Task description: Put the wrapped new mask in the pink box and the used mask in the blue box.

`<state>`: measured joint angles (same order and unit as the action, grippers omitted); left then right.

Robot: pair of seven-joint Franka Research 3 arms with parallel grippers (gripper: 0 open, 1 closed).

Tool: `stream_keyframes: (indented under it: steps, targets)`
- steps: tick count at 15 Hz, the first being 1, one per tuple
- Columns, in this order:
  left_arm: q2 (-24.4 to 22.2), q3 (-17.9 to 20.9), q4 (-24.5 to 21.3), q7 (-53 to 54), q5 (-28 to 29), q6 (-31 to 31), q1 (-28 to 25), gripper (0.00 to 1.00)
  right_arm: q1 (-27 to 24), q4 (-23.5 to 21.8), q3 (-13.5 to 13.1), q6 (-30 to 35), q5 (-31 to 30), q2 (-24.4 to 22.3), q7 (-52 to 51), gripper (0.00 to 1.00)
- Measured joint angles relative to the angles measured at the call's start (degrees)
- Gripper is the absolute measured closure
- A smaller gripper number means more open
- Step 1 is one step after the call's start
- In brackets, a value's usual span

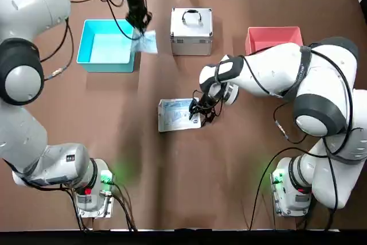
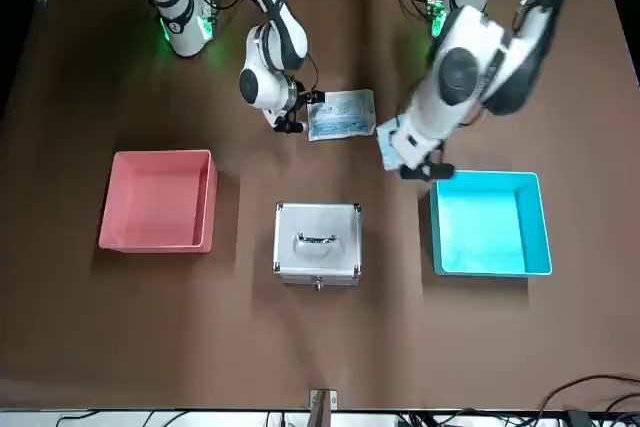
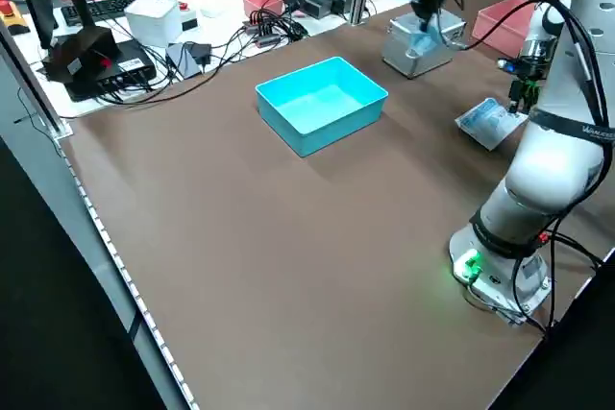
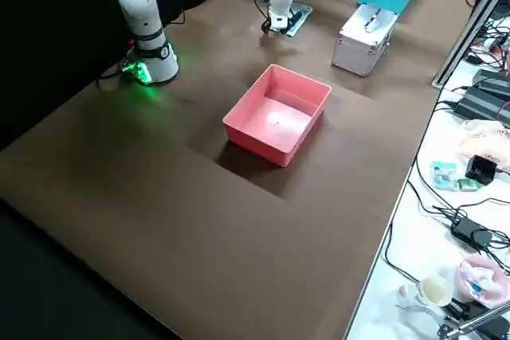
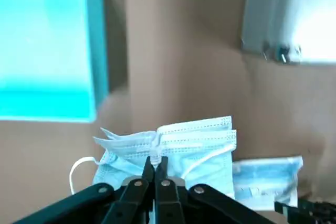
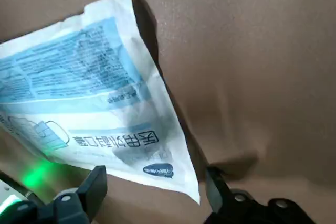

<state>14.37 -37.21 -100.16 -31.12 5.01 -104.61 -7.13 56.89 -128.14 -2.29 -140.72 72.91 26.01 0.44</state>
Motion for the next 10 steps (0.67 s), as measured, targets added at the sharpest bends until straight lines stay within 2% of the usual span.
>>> stream_keyframes:
  steps: [5, 10]
  targets:
    - [1.23, 0.23, 4.57, 8.25, 4.62, -0.61, -9.11, 0.98, 0.04, 0.62, -0.02, 0.06, 1.11, 0.52, 0.11, 0.19]
    - [7.35, 0.42, 9.13, 16.64, 10.56, -2.99, -16.83, 0.98, 0.63, 2.72, 0.00, 0.06, 1.87, 2.32, 0.12, 0.23]
